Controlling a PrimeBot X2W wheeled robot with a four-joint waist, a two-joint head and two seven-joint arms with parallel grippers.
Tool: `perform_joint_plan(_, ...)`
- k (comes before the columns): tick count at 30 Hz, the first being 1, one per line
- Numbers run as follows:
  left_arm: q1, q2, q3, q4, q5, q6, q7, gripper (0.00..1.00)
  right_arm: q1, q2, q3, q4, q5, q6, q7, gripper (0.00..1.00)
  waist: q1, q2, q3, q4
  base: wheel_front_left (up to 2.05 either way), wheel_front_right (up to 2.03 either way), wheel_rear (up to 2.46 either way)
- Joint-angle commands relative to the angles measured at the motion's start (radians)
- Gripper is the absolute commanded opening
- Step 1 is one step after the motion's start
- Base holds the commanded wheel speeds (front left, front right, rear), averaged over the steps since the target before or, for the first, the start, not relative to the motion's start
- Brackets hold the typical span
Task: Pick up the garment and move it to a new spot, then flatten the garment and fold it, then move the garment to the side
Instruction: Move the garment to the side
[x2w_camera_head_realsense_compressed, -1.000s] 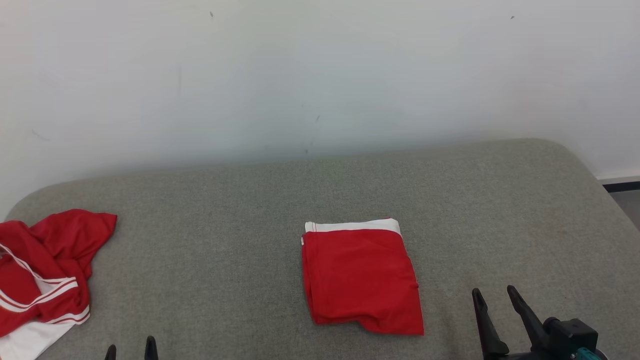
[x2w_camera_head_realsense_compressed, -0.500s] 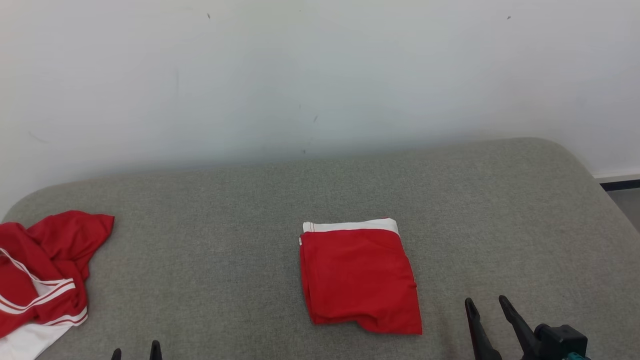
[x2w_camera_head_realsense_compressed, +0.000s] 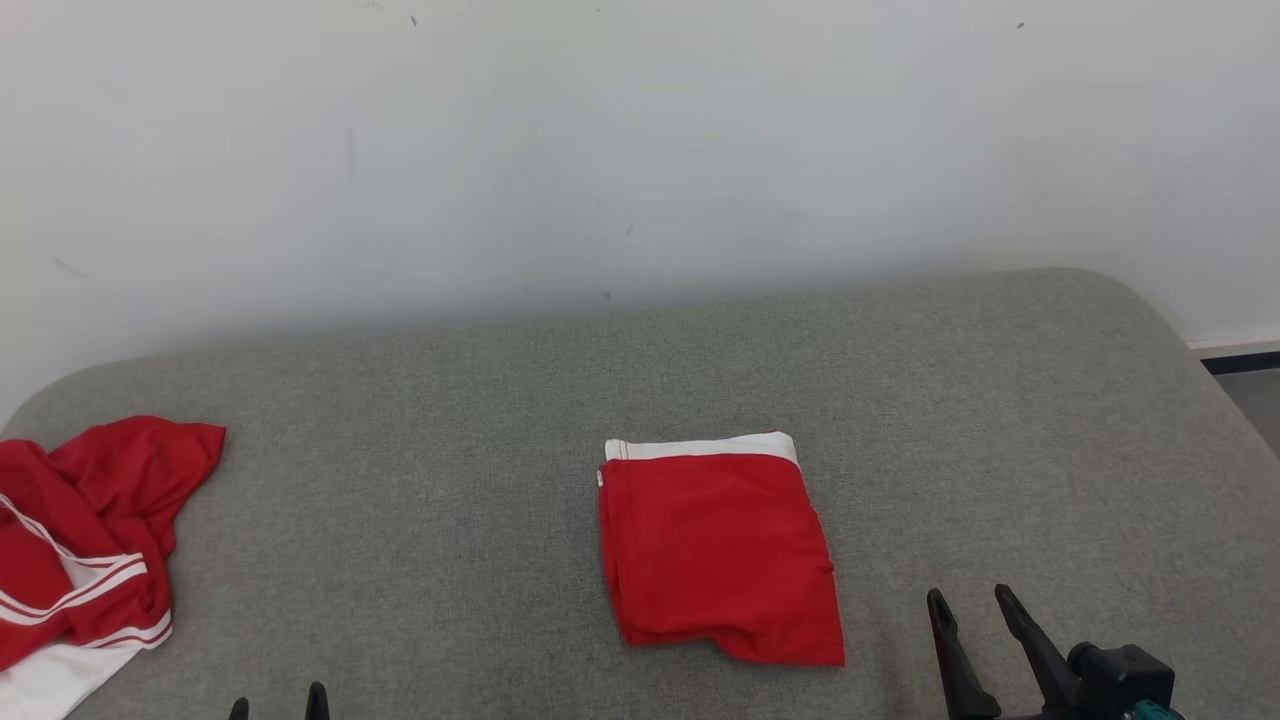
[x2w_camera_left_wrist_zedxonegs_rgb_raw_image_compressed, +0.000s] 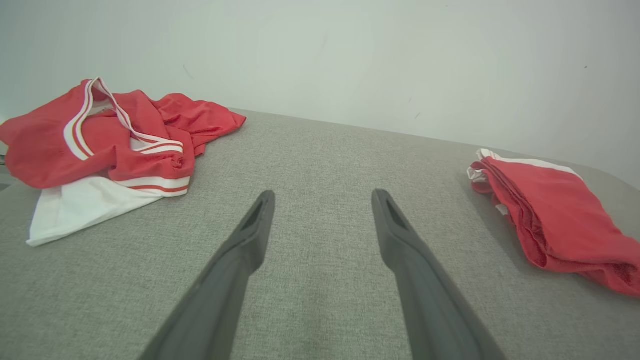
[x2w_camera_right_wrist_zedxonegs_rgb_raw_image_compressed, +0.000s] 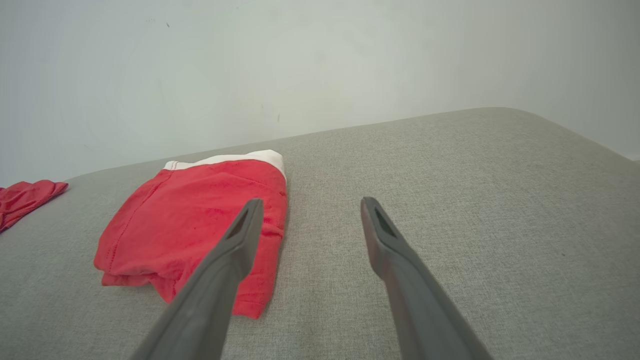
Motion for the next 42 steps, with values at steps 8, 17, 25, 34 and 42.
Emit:
perform_joint_plan(8, -0.01, 0.003, -0.007, 0.005, -0.007, 0.002, -0.003, 1.0, -0.007, 0.003, -0.006, -0.003, -0.011, -0.002, -0.004, 1.0, 0.0, -0.0001, 0.002, 0.002, 0.0, 0.0, 0.0)
perform_joint_plan(17, -0.019, 0.0, -0.018, -0.002, 0.0, 0.002, -0.003, 1.0, -0.077, -0.021, 0.05, -0.015, 0.037, -0.002, 0.111, 1.0, 0.0, -0.0001, 0.018, 0.013, 0.0, 0.0, 0.0)
perform_joint_plan(25, -0.049, -0.004, -0.051, -0.01, 0.006, 0.002, -0.003, 1.0, -0.212, -0.073, 0.076, -0.058, 0.115, -0.002, 0.458, 1.0, 0.0, -0.0001, 0.048, 0.058, 0.0, 0.0, 0.0)
perform_joint_plan(34, -0.086, -0.005, -0.081, -0.016, 0.002, 0.002, -0.003, 1.0, -0.298, -0.102, 0.009, -0.07, 0.127, -0.002, 0.883, 1.0, 0.0, -0.0001, 0.098, 0.135, 0.0, 0.0, 0.0)
perform_joint_plan(42, -0.139, -0.01, -0.12, -0.025, 0.005, 0.002, -0.003, 1.0, -0.34, -0.056, -0.101, -0.067, 0.05, -0.002, 1.035, 1.0, 0.0, -0.0001, 0.183, 0.203, 0.0, 0.0, 0.0)
